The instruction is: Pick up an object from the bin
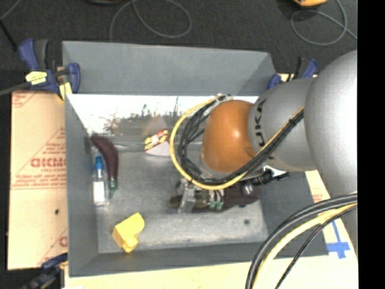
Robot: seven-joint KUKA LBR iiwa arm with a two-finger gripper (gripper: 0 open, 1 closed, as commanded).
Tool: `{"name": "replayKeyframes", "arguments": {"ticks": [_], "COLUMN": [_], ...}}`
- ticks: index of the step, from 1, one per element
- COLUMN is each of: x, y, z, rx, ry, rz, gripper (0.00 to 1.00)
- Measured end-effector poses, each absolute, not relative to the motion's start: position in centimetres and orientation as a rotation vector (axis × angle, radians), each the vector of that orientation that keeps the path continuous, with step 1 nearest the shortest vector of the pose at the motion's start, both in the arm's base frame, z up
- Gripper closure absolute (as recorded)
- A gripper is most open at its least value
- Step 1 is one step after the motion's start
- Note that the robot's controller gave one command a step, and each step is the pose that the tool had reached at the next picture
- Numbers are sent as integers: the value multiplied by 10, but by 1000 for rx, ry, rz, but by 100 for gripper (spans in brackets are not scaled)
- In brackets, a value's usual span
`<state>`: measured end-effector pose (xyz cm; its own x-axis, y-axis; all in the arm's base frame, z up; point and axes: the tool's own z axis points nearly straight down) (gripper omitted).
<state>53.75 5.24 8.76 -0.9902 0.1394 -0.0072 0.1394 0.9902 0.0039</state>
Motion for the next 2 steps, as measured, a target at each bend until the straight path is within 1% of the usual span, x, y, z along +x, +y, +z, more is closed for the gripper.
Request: {"name": "replayKeyframes", "arguments": {"ticks": [2], "x": [537], "y": [52], "z": [88], "rx": [228], "ry": [3126], "rz": [6], "gripper": [100]}}
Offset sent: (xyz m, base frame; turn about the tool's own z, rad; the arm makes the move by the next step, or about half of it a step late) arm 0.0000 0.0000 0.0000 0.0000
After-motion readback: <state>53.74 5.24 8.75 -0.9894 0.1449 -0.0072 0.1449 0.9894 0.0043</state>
